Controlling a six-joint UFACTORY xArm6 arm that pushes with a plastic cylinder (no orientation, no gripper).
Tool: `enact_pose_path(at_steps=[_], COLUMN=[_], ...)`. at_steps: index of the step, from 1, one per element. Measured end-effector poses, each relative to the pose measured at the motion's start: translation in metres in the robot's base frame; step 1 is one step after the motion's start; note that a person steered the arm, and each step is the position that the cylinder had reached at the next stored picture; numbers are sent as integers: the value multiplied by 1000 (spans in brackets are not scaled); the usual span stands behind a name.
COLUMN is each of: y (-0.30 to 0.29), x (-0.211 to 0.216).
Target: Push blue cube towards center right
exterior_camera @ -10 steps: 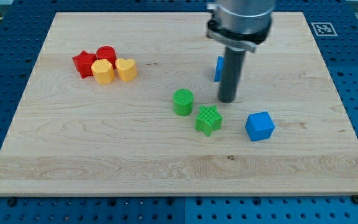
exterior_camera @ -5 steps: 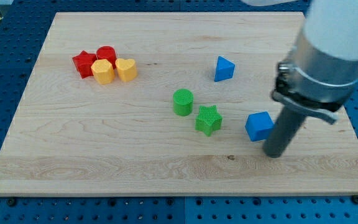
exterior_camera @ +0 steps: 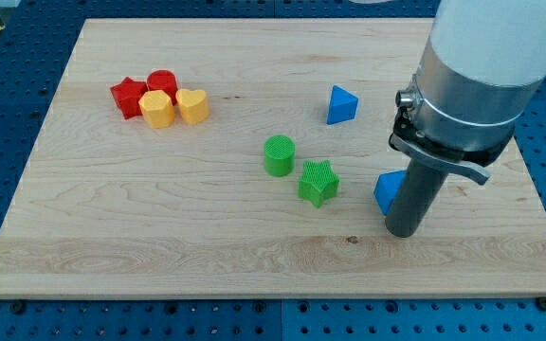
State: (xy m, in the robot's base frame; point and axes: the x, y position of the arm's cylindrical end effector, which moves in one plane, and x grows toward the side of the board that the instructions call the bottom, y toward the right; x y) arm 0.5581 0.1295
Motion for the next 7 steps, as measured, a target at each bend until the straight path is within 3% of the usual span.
enact_pose_path(at_steps=[5,6,7], y=[28,18,-29], x=[-81,-87,-87])
